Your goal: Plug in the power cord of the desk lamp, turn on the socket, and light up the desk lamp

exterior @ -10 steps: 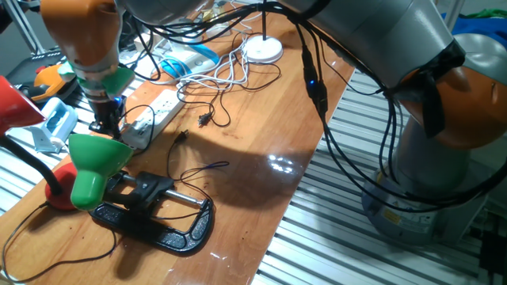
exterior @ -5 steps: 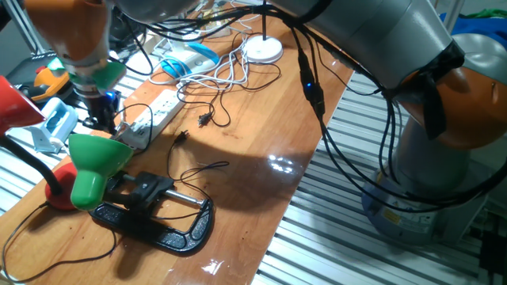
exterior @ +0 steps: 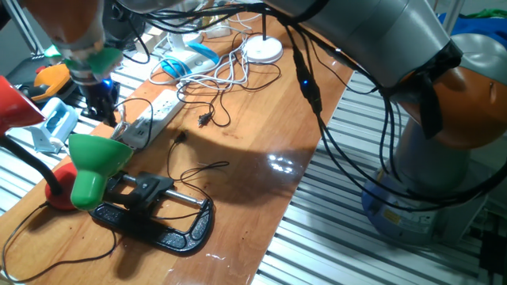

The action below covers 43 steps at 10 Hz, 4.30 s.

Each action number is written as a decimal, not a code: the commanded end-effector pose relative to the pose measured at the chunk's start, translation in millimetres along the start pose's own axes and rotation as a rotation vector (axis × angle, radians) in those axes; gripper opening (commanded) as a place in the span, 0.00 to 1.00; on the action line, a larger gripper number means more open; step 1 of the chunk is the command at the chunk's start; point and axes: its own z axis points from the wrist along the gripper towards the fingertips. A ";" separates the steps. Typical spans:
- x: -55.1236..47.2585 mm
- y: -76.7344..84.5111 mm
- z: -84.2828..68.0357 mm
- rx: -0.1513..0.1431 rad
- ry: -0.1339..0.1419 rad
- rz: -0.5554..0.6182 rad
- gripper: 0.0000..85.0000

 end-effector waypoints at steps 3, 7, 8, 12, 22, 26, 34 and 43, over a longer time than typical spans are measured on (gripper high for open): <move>7.0 -6.0 -8.9 0.009 0.044 -0.015 0.00; 14.9 -16.2 -9.4 0.005 0.065 -0.023 0.00; 16.7 -16.2 -12.6 0.008 0.070 -0.023 0.00; 24.0 -14.5 -25.7 0.007 0.087 0.011 0.00; 36.0 -25.4 -35.3 0.044 0.136 0.326 0.00; 39.1 -26.5 -33.1 -0.005 0.116 0.378 0.00; 54.1 -42.8 -29.4 0.004 0.216 0.796 0.00; 65.6 -45.5 -37.7 -0.014 0.109 1.125 0.00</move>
